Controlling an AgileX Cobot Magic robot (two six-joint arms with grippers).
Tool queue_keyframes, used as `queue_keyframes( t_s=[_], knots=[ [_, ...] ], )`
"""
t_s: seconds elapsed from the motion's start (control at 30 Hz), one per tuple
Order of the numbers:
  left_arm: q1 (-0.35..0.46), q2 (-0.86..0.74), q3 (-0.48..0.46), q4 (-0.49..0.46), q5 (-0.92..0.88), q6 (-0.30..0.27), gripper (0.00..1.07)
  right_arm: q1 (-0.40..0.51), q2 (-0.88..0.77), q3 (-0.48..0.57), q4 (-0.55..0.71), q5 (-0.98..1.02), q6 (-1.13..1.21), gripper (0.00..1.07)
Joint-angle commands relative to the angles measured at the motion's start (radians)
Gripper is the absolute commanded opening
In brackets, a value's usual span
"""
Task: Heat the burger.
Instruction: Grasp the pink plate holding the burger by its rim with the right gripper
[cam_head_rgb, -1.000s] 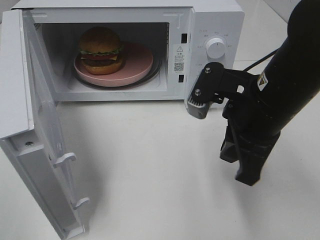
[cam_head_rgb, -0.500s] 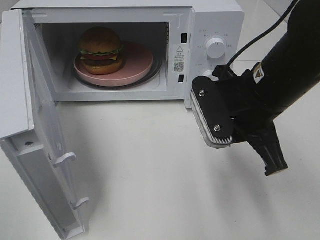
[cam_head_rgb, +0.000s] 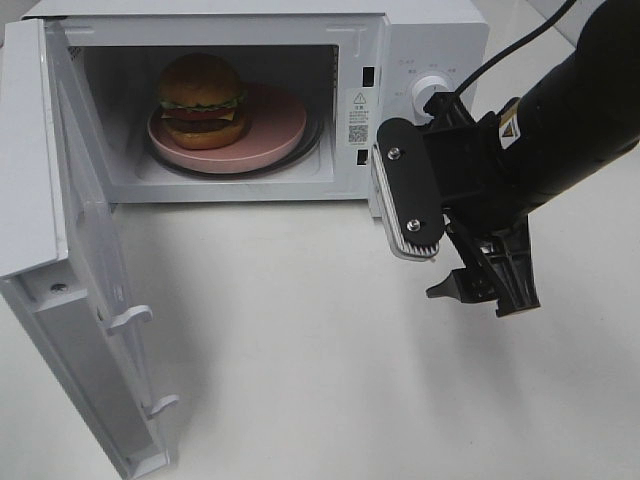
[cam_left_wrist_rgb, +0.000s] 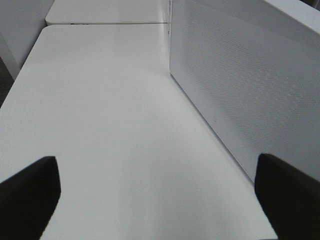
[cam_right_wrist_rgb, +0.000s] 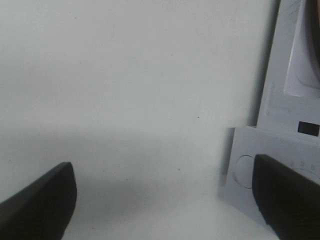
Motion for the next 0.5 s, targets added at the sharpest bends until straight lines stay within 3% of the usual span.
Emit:
queue_keyframes(
  t_s=[0.03,0.3,0.5],
  knots=[
    [0.003,-0.003,0.002,-0.002,-0.011,-0.005,0.98,0.010,-0.002,-0.006,-0.021,-0.036,0.023,0.96],
    [0.003,-0.003,0.002,-0.002,-0.011,-0.005,0.98,0.066,0.040,-0.043,-0.132,-0.045,0.116,0.94],
    [0.003,-0.003,0.002,-0.002,-0.011,-0.005,0.98,0.124,0.130,-0.155,-0.230,-0.044,0.207,0.93]
  ],
)
